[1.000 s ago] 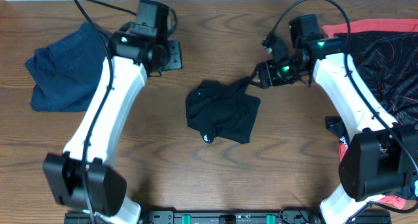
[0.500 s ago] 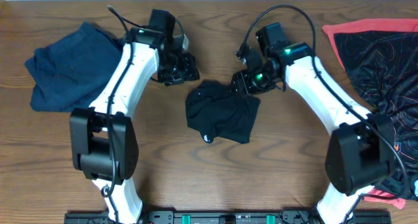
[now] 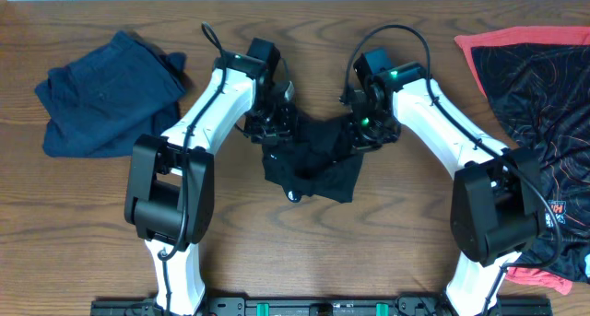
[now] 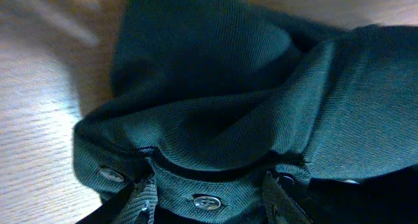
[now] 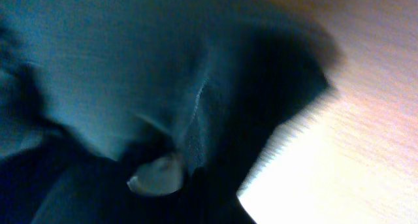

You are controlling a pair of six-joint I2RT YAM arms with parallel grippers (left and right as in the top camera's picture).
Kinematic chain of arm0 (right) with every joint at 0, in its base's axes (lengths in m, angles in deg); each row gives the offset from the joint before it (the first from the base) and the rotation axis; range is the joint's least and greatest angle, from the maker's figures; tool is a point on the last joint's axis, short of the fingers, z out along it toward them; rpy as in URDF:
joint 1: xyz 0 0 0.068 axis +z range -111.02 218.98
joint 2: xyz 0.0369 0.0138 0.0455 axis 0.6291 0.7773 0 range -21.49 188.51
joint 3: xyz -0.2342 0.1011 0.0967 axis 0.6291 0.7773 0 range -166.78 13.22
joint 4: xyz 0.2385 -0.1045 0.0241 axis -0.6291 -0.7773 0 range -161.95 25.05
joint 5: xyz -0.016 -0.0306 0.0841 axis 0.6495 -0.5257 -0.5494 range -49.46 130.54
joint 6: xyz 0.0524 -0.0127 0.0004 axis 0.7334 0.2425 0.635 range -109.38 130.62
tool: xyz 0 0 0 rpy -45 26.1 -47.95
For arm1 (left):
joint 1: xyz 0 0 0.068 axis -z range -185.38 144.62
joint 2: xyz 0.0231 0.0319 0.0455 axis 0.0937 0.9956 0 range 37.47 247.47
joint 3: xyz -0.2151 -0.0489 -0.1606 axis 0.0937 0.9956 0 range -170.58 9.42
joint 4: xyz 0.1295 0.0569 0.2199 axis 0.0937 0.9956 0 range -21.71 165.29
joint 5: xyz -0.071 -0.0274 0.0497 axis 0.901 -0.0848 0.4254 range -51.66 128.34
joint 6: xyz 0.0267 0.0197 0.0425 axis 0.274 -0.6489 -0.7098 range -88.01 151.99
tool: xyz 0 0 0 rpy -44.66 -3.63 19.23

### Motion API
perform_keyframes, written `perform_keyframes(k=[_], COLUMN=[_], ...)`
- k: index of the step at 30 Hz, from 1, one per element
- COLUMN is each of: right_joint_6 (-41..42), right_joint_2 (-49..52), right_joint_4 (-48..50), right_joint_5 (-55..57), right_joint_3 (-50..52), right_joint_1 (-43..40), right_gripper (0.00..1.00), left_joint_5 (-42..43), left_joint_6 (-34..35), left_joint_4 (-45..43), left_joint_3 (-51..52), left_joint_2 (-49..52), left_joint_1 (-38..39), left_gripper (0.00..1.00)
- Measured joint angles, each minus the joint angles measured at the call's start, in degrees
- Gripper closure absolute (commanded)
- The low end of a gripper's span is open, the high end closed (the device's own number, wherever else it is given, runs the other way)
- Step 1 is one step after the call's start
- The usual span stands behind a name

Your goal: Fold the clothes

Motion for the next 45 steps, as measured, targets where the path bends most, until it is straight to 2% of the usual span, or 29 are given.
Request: perform_keyframes(k=[5,8,14,23,26,27,29,32,35,42,45], right_joint_6=[2.4,3.3,4.3,4.4,4.3,4.2,3.5,1.7,0.1,-1.5,-3.4], right_joint_2=[0.0,0.0,0.0,-0.1,-1.2,-2.2,-4.9,-9.5,-12.2,-11.7,-11.7], right_joint_4=[-5.8,-8.0,-8.6,-7.9,-6.6,-5.8,-4.2,-3.0,-3.5,-4.2,-3.5], right_joint_5=[12.3,17.1,19.7,19.8,19.8,19.6,18.3,15.8,13.6,10.1,6.1], right_joint_3=[0.0,0.0,0.0,0.0,0.0,0.0,0.0,-0.2,-0.6,-0.7,-0.7], right_joint_1=[-2.7,-4.6,-6.6,-6.9,-6.9,-6.9,-7.0,-7.0,-6.9,-4.8,-2.4], right_gripper=[0.98,0.91,0.85,0.84,0.83,0.82,0.66,0.59,0.56,0.58,0.73], left_joint_5=[-1.0,-0.9,-0.8,-0.6,-1.0,-1.1,-1.3,-1.3,-1.5,-1.8,-1.9], left_joint_6=[-0.2,-0.2,-0.2,-0.1,-0.1,0.1,0.1,0.1,0.1,0.1,0.1], left_joint_4=[-0.9,-1.4,-2.1,-3.4,-4.9,-5.7,-7.1,-9.1,-11.1,-11.5,-11.5], left_joint_3=[2.5,3.5,3.5,3.1,3.0,3.0,2.9,2.2,1.5,1.5,1.5], left_joint_2=[0.3,0.8,1.1,0.8,-1.1,-2.4,-5.1,-8.2,-9.1,-6.1,-4.0], left_joint_1=[0.6,0.7,1.0,1.0,0.6,0.2,-0.6,-1.7,-2.4,-2.3,-2.3], left_gripper=[0.46,0.46,0.46,0.46,0.41,0.39,0.35,0.32,0.30,0.30,0.30])
